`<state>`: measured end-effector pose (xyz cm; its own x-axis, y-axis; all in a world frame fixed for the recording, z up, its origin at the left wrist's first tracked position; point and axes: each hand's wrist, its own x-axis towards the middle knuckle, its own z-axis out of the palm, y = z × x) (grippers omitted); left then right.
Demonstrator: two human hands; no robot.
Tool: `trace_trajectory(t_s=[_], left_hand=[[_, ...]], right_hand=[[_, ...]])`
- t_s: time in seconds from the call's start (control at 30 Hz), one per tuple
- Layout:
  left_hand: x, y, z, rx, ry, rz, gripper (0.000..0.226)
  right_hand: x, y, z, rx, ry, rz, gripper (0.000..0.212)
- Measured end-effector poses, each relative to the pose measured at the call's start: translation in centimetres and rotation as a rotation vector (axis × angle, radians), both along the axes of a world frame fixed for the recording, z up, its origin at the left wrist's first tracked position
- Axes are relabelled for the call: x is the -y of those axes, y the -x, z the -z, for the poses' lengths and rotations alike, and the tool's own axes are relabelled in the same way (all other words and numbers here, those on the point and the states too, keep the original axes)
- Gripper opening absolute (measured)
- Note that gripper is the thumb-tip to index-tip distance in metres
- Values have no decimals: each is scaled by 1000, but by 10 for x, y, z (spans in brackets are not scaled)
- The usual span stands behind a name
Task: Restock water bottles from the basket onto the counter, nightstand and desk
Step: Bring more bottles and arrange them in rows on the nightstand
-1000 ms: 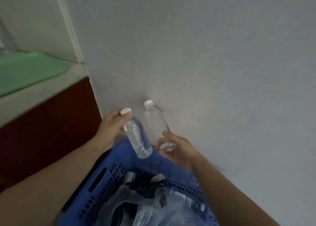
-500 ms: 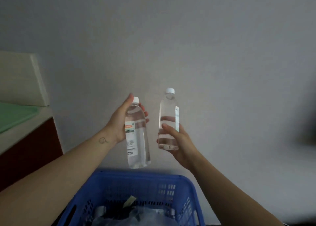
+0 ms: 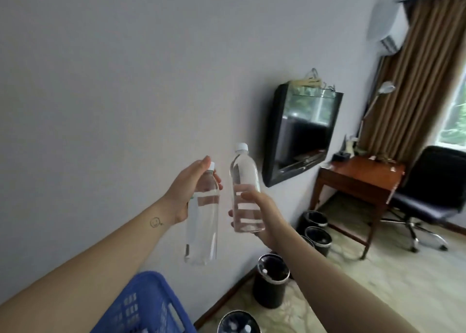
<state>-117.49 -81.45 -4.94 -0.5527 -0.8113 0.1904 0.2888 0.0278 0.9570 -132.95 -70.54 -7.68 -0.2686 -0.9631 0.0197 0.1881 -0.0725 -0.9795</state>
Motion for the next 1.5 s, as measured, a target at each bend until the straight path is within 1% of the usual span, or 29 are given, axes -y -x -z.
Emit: trace_trajectory(t_s=[0.1, 0.23, 0.47, 0.53, 0.63, 0.73, 0.8, 0.87, 0.93, 1.1, 1.3, 1.5], left_hand=[[-28, 64, -8, 28, 51, 86, 37], [-81, 143, -17, 18, 114, 233, 34], [-189, 269, -23, -27, 165, 557, 36], [-221, 300, -24, -35, 175, 608, 41], [-270, 346, -28, -33, 201, 678, 43], [-315, 386, -30, -64, 196, 757, 40], [-345, 412, -30, -85, 200, 794, 44], [-371, 434, -29, -97, 211, 830, 45], [-396, 456, -28, -93, 208, 864, 42], [-444, 501, -21, -91, 187, 929, 39], [-486, 550, -16, -79, 201, 990, 36], [-514, 604, -6, -118, 175, 1090, 37]], right_hand=[[-45, 47, -6, -12, 11, 191, 57], [-109, 98, -15, -1, 48, 382, 62], [-235, 185, -19, -74, 95, 621, 45], [-271, 209, -18, -83, 81, 678, 44], [-326, 245, -13, -93, 92, 768, 53], [-376, 276, -9, -163, 100, 853, 45], [-409, 294, -9, -198, 100, 908, 46], [-435, 310, -9, -170, 101, 945, 40], [-461, 323, -10, -126, 108, 975, 37], [-512, 347, -8, -105, 88, 1054, 42], [-550, 373, 3, -72, 58, 1148, 51], [-572, 410, 10, -103, 75, 1213, 38]])
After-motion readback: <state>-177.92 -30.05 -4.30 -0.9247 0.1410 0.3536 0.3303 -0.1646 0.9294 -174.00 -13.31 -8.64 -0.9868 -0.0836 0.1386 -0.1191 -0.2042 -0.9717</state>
